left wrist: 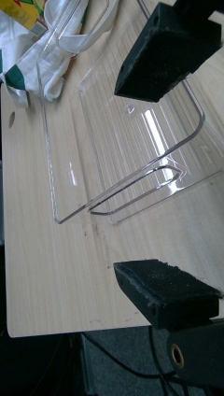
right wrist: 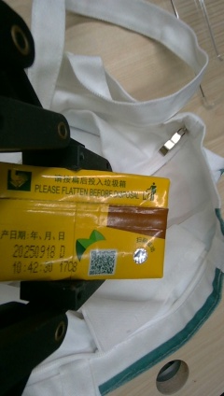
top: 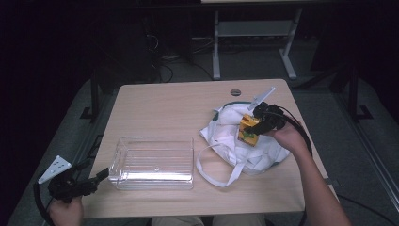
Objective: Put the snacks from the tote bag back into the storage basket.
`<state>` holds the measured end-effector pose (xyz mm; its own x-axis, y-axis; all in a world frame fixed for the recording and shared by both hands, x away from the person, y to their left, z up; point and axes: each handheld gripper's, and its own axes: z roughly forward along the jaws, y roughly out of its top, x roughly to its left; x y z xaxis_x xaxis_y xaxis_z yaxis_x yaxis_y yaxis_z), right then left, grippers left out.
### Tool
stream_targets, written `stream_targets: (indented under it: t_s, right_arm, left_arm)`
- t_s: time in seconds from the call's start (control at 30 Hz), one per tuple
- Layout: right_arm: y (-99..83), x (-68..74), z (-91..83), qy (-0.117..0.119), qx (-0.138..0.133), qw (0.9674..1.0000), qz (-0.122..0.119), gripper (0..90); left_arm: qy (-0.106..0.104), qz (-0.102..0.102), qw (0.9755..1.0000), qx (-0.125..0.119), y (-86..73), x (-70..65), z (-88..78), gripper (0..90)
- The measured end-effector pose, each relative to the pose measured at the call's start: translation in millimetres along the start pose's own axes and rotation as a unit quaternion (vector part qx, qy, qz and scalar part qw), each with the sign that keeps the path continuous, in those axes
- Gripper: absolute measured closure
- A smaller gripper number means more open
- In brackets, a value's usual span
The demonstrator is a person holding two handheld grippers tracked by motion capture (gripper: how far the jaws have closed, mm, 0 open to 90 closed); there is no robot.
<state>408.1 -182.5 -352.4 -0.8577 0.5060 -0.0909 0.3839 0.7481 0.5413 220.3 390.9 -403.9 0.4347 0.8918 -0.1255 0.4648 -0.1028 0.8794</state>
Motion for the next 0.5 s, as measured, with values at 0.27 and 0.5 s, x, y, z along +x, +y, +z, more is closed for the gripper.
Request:
stream_targets:
  t_s: [0.27,0.5]
  right_arm:
    - [12.6,6.1,-20.7,0.001,-0.015,0.9997,-0.019,51.7]
    - [22.7,12.3,-35.8,0.015,-0.024,0.9992,-0.027,51.7]
  left_arm:
    - [0.001,0.001,1.0,-0.003,-0.1,1.3,-1.2,12.7]
    - [0.003,0.0,1.0,-0.003,-0.2,0.7,-0.9,12.7]
